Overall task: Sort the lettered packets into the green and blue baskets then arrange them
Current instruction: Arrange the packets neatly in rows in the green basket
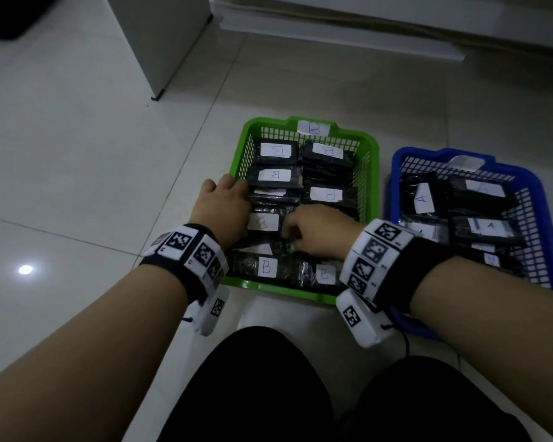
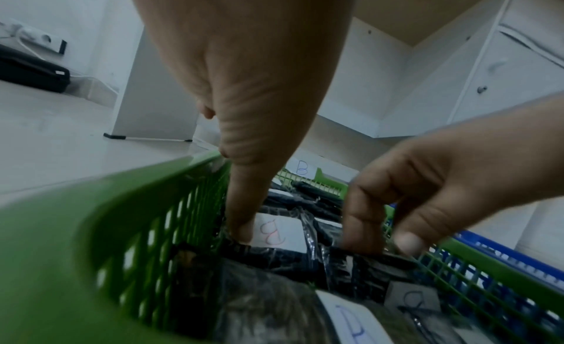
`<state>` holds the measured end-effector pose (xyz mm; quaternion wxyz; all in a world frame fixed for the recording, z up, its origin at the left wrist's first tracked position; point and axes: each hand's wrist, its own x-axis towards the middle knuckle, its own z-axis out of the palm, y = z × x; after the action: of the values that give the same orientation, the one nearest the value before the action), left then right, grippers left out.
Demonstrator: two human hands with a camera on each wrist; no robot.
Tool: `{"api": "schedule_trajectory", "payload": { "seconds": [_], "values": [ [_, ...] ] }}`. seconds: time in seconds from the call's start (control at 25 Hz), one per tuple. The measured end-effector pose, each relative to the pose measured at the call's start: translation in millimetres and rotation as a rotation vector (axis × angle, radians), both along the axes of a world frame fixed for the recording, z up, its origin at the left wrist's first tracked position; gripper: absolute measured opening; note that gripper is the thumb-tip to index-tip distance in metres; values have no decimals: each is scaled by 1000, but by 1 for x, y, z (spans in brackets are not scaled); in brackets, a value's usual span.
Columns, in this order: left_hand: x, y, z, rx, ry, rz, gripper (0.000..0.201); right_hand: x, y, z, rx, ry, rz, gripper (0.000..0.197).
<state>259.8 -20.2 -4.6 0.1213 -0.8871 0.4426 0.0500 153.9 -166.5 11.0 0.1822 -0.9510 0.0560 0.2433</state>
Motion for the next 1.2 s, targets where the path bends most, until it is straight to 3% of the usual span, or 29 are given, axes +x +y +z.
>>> {"api": "schedule_trajectory", "payload": {
  "seconds": [0.08,0.16,0.32,0.56,0.68,0.76,0.88,1.04,1.2],
  "values": [
    [-3,7,2,51,5,-24,39,16,10,-3,106,15,113,36],
    [-5,13,4,59,29,-18,42,28,19,-11,56,110,277,37],
    [-1,17,4,112,46,14,33,36,23,-24,-28,211,344,36],
    [0,15,0,36,56,-8,23,29,15,-31,-3,238,280,43],
    [-1,16,1,118,132,-115,24,30,14,-33,12,264,263,42],
    [-1,16,-1,155,135,-140,23,34,10,-26,34,141,170,38],
    [5,15,0,29,123,-94,24,41,2,-21,-17,-148,42,34],
    [7,14,-2,43,96,-115,27,43,1,-25,1,-50,34,31],
    [6,14,0,27,135,-85,28,40,6,-29,172,-120,-36,19]
  ]
}}
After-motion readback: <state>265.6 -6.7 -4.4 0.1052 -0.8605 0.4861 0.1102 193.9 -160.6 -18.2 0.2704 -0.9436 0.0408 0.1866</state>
